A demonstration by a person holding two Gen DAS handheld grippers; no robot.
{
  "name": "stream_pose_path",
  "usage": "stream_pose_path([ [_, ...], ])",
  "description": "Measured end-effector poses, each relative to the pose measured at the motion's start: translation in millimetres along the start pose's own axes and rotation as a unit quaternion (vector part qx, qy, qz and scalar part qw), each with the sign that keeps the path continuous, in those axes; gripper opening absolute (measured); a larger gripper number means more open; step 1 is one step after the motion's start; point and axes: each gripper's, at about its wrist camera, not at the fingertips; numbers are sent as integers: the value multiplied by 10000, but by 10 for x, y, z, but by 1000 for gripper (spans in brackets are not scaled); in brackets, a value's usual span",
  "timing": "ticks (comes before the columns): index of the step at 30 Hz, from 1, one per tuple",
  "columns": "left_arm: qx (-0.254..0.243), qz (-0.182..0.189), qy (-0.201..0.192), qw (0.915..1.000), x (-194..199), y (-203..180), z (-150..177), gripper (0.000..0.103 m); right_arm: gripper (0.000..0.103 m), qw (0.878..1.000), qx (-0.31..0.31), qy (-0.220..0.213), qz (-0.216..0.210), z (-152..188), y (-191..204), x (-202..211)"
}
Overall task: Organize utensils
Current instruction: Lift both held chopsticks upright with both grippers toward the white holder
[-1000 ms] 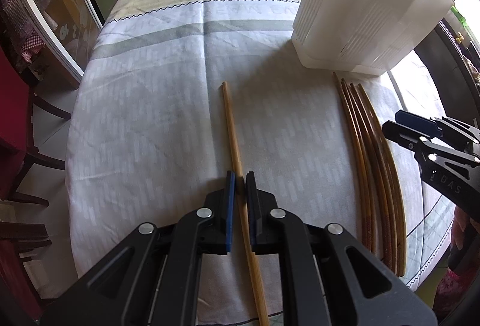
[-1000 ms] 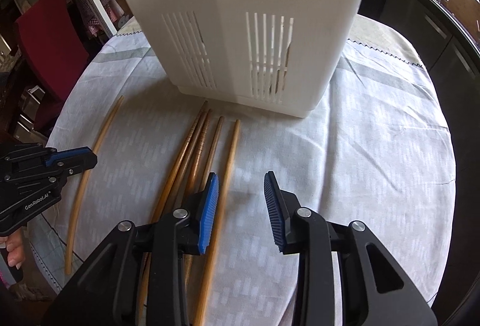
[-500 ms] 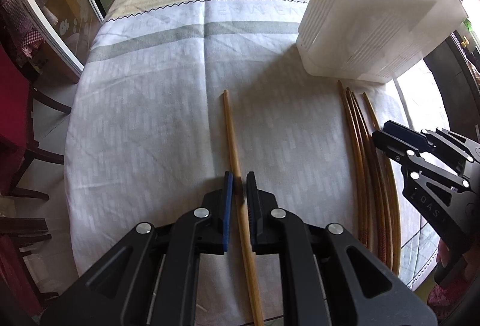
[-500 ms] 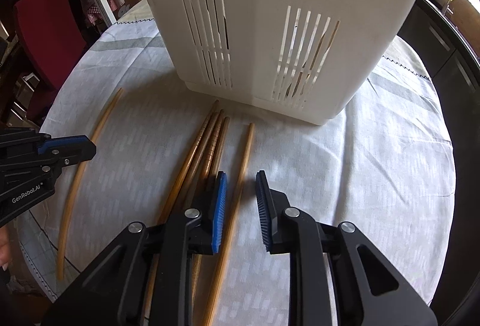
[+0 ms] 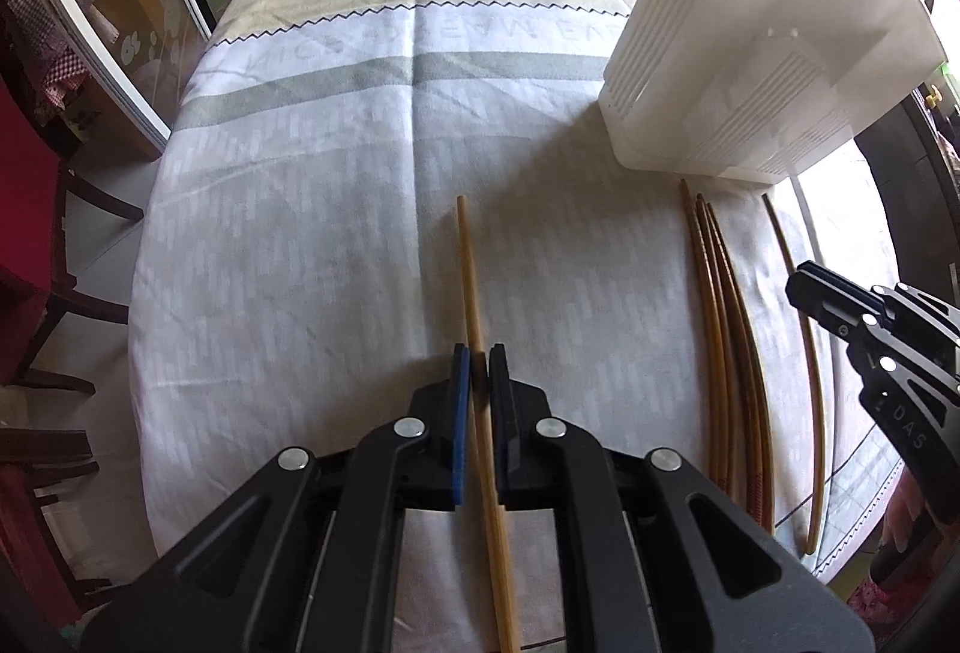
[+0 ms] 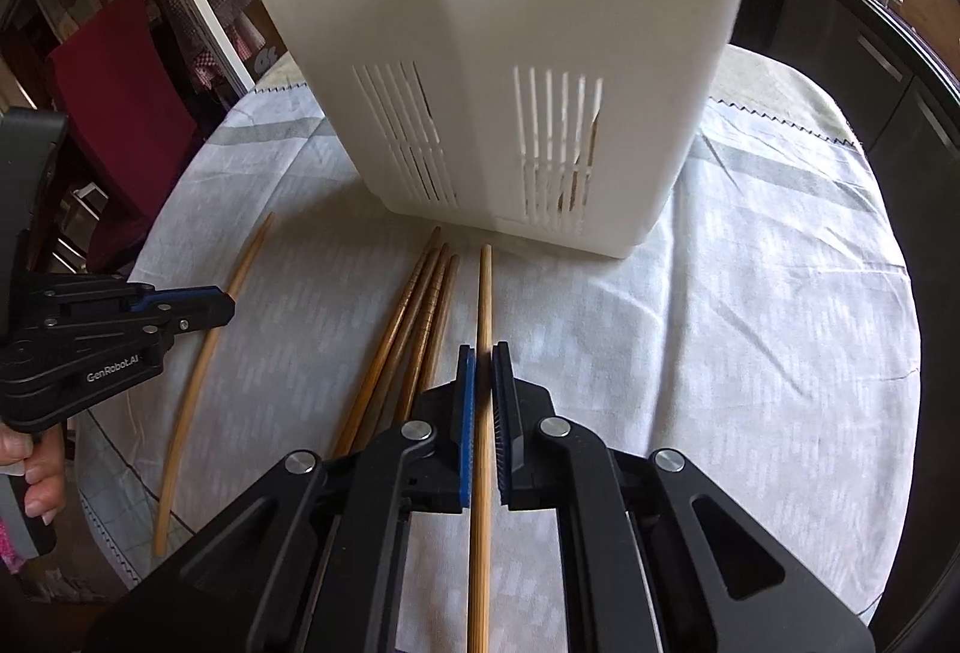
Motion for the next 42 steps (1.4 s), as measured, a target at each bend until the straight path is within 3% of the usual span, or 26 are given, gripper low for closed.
stream_pose_path([
  [13,-247,-122,-1103,9935,924,-113,202,6,7,9916,-116,-1114,-641,94,-254,1244],
  [22,-425,-224,-1696,9843,1415,-281,522,6,7,9843,-123,-1548,-841,422,-299,1731],
  [29,-523,-316,-2069,9765,1706,-390,687,6,7,9811,-174,-1696,-917,540,-351,1894],
  [42,-584,-289,-2117,9752,1758,-454,754,6,7,9801,-45,-1762,-911,612,-280,1993],
])
Point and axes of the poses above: each gripper's, at about its wrist camera, not at the fingertips, and x roughly against the way its jaws point, y to its left, z to its underside, and after that the axes turned 13 degrees about -x, right-handed
